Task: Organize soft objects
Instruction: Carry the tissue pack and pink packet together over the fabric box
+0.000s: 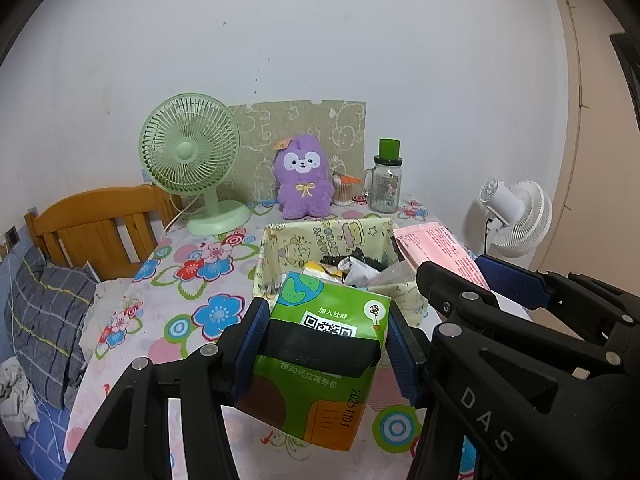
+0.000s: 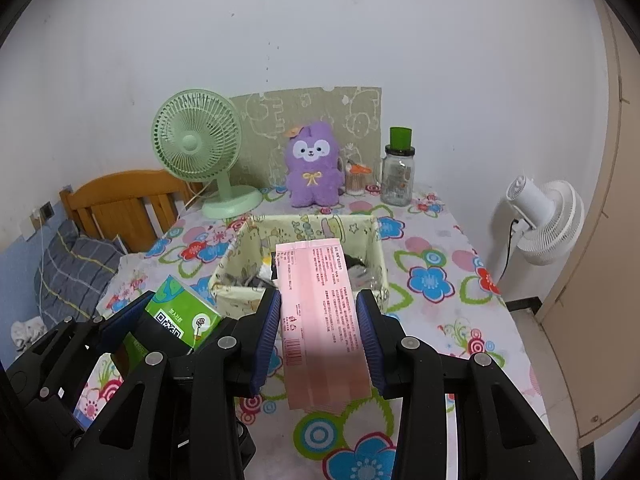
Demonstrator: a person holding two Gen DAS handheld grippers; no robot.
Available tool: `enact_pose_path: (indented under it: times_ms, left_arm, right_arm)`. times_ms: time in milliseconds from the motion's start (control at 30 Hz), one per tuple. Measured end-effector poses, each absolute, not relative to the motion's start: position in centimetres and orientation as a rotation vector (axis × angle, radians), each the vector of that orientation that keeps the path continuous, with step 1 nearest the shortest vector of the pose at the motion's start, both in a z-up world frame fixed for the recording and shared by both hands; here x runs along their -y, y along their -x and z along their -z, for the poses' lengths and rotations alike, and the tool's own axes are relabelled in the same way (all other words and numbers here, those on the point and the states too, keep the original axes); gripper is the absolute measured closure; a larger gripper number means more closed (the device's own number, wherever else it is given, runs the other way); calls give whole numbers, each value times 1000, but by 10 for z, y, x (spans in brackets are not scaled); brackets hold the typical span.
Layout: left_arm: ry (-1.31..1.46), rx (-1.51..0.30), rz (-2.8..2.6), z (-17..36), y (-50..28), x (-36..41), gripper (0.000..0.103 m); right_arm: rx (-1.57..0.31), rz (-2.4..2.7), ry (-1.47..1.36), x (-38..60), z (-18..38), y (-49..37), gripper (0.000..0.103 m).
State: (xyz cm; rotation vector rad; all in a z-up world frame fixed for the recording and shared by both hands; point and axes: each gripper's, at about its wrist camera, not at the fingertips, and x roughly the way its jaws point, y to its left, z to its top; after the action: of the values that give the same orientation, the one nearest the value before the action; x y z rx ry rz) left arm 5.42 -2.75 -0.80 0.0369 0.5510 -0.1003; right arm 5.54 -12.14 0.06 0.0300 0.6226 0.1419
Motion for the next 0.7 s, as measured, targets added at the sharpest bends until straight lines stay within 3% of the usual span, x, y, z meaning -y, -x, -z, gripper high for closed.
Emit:
enact_pose_path:
  times_ms: [700]
  left_arm:
    - [-34,-569,106,1,-101,33,44]
  right_arm:
    - [-629,-141,-25,126,-5,-105,61]
